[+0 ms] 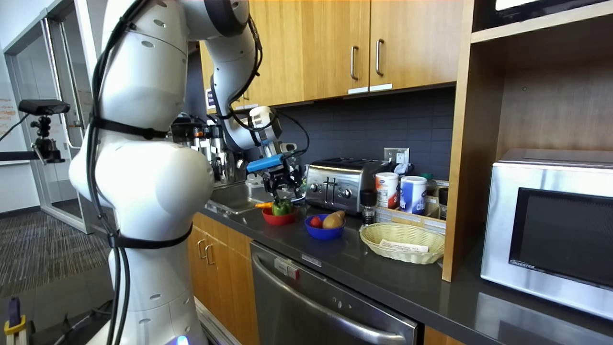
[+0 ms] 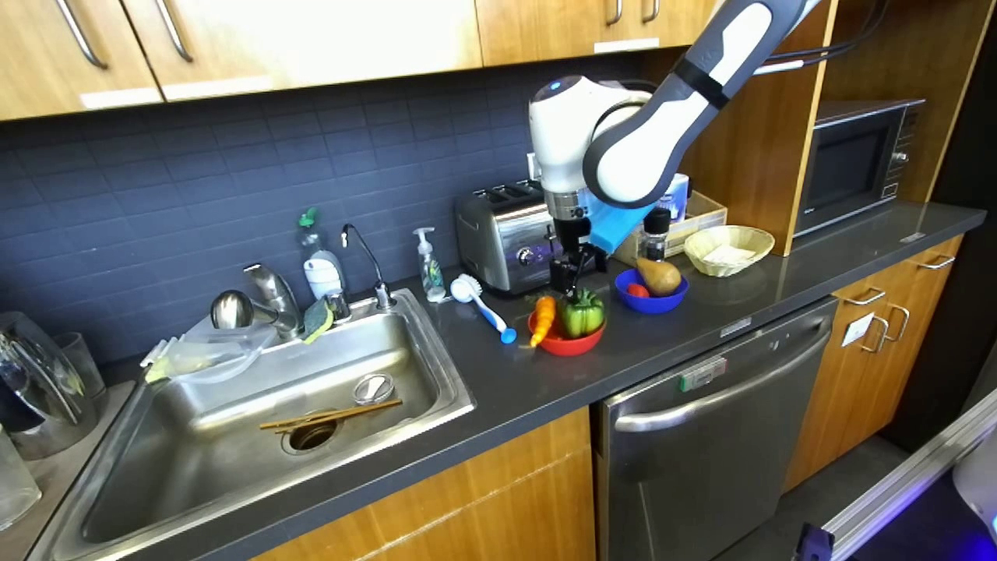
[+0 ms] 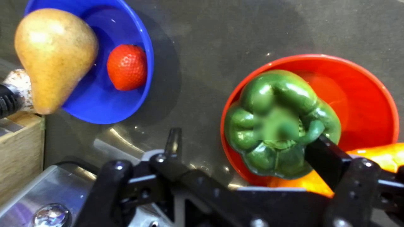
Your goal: Pick up the green pepper toy and put it on the kitchen counter
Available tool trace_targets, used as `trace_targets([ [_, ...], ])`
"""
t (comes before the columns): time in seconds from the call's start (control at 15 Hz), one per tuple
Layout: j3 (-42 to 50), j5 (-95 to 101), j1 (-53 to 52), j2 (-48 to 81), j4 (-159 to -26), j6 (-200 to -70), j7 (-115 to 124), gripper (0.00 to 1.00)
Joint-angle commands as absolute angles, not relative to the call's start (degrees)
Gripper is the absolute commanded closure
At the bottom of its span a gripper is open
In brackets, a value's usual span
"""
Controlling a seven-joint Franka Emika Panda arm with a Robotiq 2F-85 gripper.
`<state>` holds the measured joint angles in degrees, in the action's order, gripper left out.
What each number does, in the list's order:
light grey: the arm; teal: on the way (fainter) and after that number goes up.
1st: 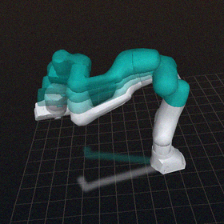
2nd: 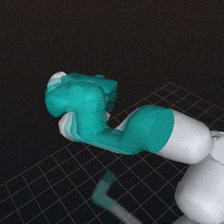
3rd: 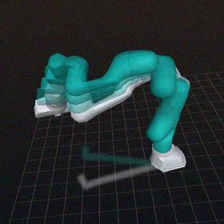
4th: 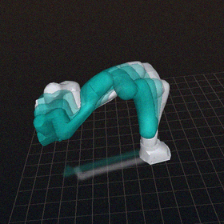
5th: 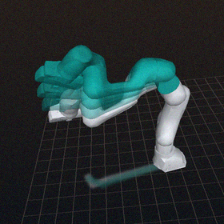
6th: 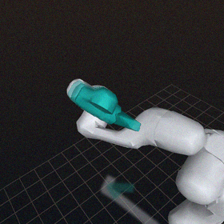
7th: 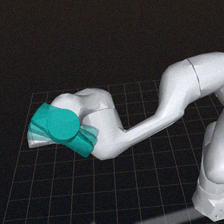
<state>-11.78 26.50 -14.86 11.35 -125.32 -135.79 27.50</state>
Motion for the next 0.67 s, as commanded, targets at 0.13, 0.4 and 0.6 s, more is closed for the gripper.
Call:
trace_targets([
  [0.13,-11.6,25.8,-17.7,10.9,-125.5,-133.3,27.6,0.0],
  [0.4,-12.4,25.9,-19.5,10.6,-125.4,-133.1,27.3,0.0],
  [0.6,-12.7,26.2,-20.5,10.3,-125.2,-133.1,27.4,0.0],
])
